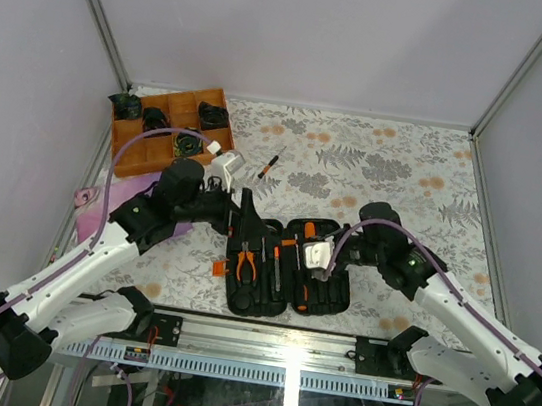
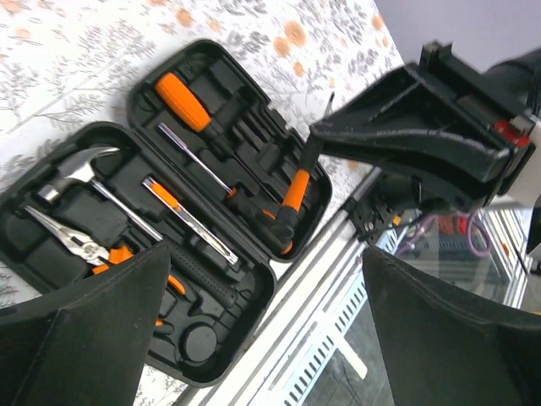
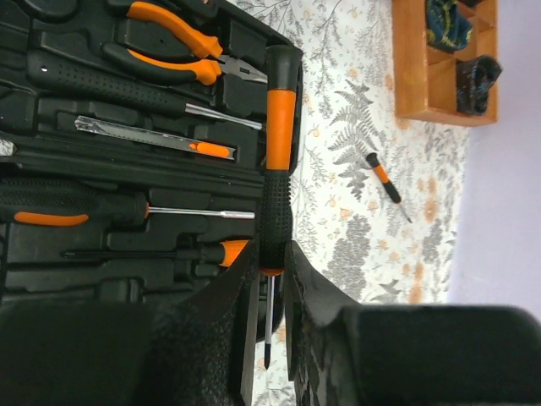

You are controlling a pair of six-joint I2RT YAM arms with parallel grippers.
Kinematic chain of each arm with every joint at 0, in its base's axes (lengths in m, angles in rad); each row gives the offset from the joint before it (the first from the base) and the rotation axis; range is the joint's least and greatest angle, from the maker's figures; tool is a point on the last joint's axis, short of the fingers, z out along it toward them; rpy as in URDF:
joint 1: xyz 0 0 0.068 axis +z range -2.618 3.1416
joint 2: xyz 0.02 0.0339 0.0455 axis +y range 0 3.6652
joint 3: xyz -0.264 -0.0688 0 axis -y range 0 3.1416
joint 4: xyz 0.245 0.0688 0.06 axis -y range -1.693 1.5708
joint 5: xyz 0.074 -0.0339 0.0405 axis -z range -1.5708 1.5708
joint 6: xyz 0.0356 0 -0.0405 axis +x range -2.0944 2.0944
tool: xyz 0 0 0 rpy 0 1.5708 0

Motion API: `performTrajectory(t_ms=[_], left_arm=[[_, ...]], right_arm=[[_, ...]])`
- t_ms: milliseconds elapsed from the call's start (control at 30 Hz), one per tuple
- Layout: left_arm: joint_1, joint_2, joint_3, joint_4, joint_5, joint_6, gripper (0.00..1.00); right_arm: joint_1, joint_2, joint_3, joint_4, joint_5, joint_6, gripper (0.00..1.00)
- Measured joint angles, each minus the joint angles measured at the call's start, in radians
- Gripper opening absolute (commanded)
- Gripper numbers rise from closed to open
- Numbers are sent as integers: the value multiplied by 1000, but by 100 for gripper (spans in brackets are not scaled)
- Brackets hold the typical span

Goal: Sort the tools into containers
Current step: Pick up the screwdriver from the center of the board.

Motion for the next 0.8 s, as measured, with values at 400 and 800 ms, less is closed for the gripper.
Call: performTrajectory(t_ms=[400,800], left_arm=[[-63,49,-8,1,124,76,83],[-142,216,8,32,137,90,58]], right_arm=[[0,-44,56,-114,-3,-159,0],[0,16,112,-133,-109,-264,0]])
